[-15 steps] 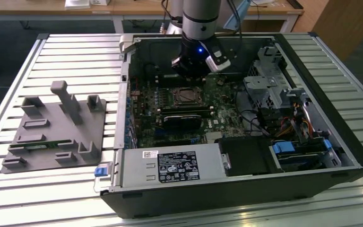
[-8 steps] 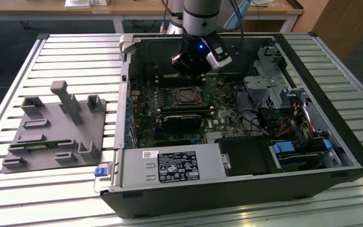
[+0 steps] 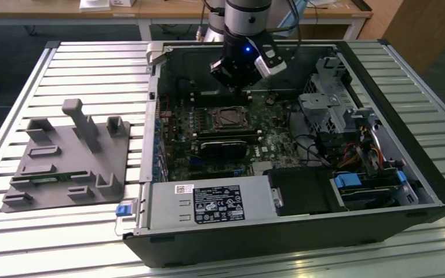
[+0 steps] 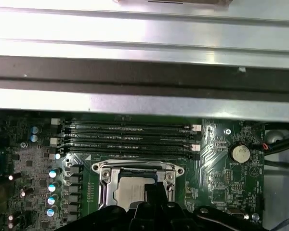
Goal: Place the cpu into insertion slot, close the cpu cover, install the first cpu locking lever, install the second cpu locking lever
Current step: 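Install the second cpu locking lever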
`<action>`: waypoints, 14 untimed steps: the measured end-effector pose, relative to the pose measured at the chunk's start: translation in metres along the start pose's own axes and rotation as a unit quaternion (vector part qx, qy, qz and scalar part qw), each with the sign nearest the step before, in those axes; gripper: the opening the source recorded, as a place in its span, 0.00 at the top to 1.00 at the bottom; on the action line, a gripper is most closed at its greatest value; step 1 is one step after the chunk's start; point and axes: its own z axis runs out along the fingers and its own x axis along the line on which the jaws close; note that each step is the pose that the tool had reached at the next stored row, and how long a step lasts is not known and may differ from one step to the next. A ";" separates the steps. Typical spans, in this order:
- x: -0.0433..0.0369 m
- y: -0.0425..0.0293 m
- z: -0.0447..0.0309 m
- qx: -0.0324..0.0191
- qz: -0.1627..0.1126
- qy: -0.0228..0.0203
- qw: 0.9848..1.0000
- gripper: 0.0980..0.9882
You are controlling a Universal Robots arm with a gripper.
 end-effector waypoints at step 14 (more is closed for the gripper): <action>-0.0004 -0.0331 -0.0013 -0.005 0.001 0.010 1.000 0.99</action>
